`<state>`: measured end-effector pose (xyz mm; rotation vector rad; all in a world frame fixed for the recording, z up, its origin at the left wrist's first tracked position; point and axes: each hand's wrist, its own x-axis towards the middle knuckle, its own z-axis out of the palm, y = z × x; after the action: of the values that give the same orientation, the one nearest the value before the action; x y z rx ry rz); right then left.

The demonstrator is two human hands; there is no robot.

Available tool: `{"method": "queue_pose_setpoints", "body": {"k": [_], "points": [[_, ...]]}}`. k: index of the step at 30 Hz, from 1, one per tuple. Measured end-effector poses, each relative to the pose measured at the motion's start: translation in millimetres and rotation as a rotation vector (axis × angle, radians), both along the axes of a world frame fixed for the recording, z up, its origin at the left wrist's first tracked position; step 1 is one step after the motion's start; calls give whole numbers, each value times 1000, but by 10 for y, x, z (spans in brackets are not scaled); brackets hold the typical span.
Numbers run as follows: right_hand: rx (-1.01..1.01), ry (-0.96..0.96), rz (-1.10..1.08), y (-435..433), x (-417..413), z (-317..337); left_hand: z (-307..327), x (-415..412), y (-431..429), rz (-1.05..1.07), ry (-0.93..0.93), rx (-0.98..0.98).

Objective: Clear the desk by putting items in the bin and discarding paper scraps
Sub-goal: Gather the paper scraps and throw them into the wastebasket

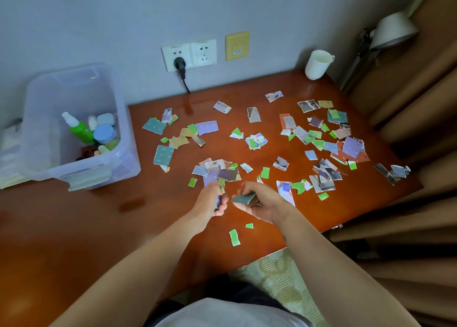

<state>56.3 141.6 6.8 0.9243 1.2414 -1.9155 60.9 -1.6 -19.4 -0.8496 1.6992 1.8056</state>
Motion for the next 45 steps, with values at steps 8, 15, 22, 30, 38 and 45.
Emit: {"method": "queue_pose_setpoints", "body": {"k": [8,15,22,30,38,45], "points": [[-137,60,74,-677,-1,76,214,186,-661,185,-70,136],[-218,47,284,-1548,189,121,346,752,-1437,432,36,150],[-269,1,505,-2541,711,119,278,1571,-2322,609,155,77],[-277,-45,769,-3689,1538,-47,259,2688,-3145,877,159,-17],[-255,-116,1004,-4619,2436,-417,-57,3769,-3742,1184,65,-33],[-101,-118,1215,-5073,3049,-1044,-613,4371,-4083,1447,11,177]]}}
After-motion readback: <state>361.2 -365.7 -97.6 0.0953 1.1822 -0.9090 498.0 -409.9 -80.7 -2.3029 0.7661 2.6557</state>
